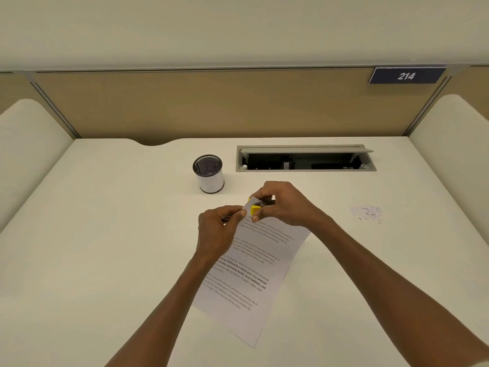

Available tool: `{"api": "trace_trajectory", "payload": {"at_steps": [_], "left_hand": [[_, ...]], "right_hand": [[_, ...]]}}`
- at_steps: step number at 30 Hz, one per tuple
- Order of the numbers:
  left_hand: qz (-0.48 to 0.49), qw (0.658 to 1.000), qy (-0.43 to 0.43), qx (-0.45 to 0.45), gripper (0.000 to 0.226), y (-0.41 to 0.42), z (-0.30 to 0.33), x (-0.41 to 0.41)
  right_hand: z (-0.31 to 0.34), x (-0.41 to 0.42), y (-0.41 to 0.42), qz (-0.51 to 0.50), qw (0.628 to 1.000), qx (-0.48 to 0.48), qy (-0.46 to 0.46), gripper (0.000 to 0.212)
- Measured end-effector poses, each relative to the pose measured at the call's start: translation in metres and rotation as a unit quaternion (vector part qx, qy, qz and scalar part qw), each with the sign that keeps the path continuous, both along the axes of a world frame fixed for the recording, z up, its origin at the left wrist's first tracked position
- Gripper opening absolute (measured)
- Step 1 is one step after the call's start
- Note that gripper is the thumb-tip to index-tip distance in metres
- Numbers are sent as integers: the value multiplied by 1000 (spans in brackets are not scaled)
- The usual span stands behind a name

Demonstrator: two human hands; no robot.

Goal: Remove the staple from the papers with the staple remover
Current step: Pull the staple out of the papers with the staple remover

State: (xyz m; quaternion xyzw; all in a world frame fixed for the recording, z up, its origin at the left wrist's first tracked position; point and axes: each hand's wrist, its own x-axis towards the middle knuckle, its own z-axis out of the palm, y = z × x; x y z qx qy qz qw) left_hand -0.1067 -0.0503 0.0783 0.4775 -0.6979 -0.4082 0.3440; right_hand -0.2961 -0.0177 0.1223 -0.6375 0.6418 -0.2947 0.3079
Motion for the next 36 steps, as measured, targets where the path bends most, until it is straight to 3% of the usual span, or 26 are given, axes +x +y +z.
{"api": "trace_trajectory", "payload": {"at_steps": [7, 36], "left_hand": [[11, 1000, 6, 10, 14, -1, 0, 0], [0, 999, 42, 8, 12, -3, -4, 1]], "right_hand": [[3, 6, 2, -6, 999, -9, -35, 28], [0, 10, -3, -5, 997, -47, -56, 27]]}}
